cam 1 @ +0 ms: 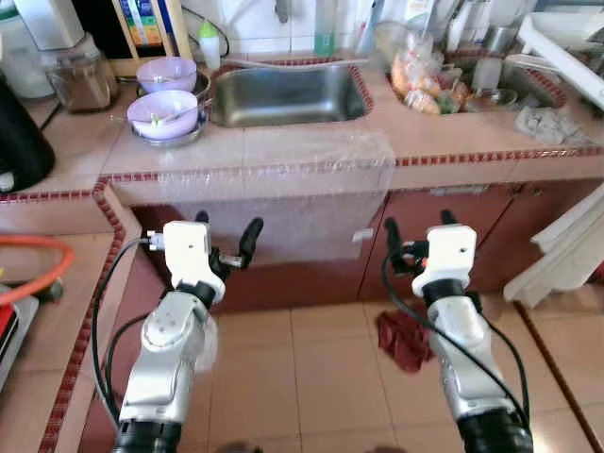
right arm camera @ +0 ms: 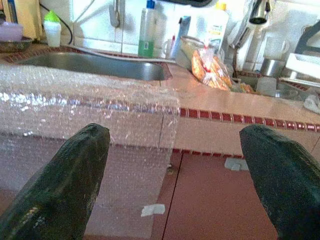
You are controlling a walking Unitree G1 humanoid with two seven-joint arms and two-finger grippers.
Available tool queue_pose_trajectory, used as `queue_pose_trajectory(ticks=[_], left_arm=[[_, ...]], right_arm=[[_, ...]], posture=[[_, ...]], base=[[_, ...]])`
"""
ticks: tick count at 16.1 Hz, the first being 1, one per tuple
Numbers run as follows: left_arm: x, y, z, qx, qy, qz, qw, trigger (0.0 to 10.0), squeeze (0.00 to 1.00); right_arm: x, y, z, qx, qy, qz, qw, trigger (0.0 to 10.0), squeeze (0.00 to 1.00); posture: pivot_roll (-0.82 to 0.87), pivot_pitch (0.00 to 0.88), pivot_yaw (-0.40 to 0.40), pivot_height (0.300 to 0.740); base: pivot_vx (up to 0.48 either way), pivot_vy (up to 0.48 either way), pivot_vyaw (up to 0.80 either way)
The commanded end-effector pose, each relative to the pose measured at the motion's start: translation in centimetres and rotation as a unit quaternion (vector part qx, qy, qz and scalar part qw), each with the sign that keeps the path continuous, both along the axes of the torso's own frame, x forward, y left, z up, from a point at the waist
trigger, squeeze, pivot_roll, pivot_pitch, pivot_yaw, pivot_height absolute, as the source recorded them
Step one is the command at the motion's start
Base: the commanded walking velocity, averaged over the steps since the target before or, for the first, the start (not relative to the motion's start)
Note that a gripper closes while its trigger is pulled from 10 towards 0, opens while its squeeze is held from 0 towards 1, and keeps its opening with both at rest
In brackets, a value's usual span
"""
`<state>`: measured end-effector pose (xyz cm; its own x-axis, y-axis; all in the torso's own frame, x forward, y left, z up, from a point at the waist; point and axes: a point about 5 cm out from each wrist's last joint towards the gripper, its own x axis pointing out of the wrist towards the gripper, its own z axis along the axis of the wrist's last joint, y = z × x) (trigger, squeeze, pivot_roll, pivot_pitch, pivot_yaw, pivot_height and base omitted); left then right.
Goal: Kitchen organization
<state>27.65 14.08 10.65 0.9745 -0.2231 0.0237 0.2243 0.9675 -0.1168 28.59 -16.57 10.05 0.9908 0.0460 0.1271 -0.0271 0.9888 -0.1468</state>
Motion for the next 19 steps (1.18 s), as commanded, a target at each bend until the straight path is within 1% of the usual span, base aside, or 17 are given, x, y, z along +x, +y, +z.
queue_pose_trajectory(ticks=[1, 4, 7, 11, 12, 13, 15, 19], left_arm=[[0.0, 0.0, 0.6, 0.001, -0.009, -0.004, 1.000, 10.0, 0.00], [0.2, 0.2, 1.3, -0.002, -0.018, 0.002, 1.000, 10.0, 0.00], [0.1, 0.1, 1.2, -0.001, -0.018, 0.000, 1.000, 10.0, 0.00], [0.2, -0.2, 1.7, -0.003, -0.023, -0.003, 1.000, 10.0, 0.00], [0.4, -0.4, 2.4, -0.001, -0.037, -0.009, 0.999, 10.0, 0.00], [0.5, -0.5, 2.7, 0.001, -0.041, -0.011, 0.999, 10.0, 0.00], [0.5, -0.7, 2.9, 0.001, -0.047, -0.013, 0.999, 10.0, 0.00], [0.4, -0.7, 3.2, 0.004, -0.051, -0.012, 0.999, 10.0, 0.00]], right_arm=[[0.0, -0.1, 0.5, 0.001, -0.010, -0.003, 1.000, 10.0, 0.00], [0.0, -0.1, 0.7, 0.001, -0.014, -0.001, 1.000, 10.0, 0.00], [0.1, 0.1, 0.9, -0.003, -0.018, 0.007, 1.000, 10.0, 0.00], [0.2, 0.1, 1.2, -0.014, -0.027, 0.007, 1.000, 10.0, 0.00], [0.3, 0.0, 1.6, -0.025, -0.036, 0.010, 0.999, 10.0, 0.00], [0.4, -0.1, 1.8, -0.028, -0.040, 0.010, 0.999, 10.0, 0.00], [0.4, -0.2, 2.1, -0.032, -0.046, 0.007, 0.998, 10.0, 0.00], [0.4, 0.1, 2.0, -0.037, -0.045, 0.011, 0.998, 10.0, 0.00]], posture=[[-0.03, 0.000, 0.048, 0.740], [-0.03, 0.000, 0.048, 0.740], [-0.03, 0.000, 0.050, 0.740], [-0.03, 0.000, 0.049, 0.740], [-0.03, 0.000, 0.049, 0.740], [-0.03, 0.000, 0.049, 0.740], [-0.03, 0.000, 0.044, 0.740], [-0.02, 0.000, 0.043, 0.740]], base=[[0.315, 0.000, 0.00], [0.325, 0.000, 0.00], [0.469, 0.000, 0.00], [0.472, 0.000, 0.66], [0.472, 0.000, 0.00], [0.469, 0.000, 0.00], [0.463, 0.000, 0.00], [0.334, 0.000, 0.00]])
